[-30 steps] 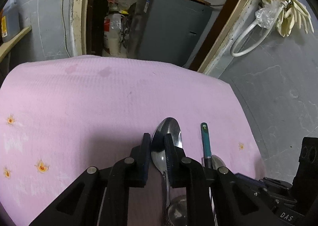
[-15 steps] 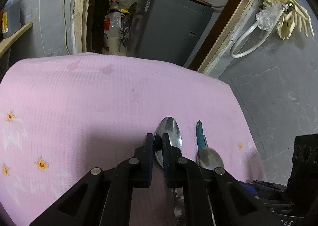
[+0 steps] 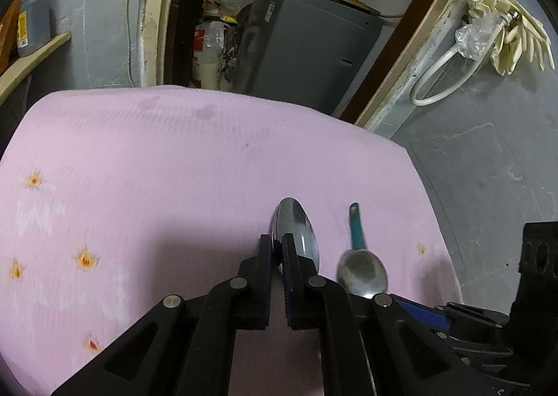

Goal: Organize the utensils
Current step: 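Grasp a silver spoon with the left tool while the right tool grasps another spoon, then carry both held spoons up and over to the white caddy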

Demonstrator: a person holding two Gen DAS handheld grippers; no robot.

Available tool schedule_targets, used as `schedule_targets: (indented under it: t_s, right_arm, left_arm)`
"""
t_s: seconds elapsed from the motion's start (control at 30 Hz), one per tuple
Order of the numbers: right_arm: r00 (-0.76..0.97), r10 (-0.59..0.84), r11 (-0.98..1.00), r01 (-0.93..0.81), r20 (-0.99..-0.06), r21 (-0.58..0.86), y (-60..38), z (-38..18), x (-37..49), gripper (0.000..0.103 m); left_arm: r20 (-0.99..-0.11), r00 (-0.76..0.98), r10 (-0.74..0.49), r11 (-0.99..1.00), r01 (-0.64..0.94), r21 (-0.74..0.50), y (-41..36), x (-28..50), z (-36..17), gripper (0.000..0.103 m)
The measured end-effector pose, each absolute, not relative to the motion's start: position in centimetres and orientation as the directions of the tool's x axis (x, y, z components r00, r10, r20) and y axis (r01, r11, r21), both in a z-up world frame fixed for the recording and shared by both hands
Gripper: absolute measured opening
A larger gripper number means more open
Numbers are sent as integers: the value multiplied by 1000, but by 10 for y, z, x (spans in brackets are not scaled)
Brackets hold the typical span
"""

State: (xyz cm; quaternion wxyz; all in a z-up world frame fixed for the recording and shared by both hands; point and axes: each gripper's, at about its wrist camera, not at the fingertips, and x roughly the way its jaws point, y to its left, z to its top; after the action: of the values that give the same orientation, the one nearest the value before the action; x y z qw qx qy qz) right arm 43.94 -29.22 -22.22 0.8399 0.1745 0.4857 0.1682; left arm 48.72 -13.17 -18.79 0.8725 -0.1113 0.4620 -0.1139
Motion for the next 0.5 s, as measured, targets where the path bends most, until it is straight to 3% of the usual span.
schedule_targets:
  t_s: [0.27, 0.5]
  right_arm:
    - [488, 425, 894, -97, -762, 437, -295, -215, 436, 17]
    - [494, 488, 858, -118, -720, 501, -297, -216, 443, 17]
  left_arm:
    - [-777, 551, -304, 948, 93, -304, -129, 483, -190, 6]
    - [-773, 549, -318, 942, 91, -323, -126, 483, -191, 6]
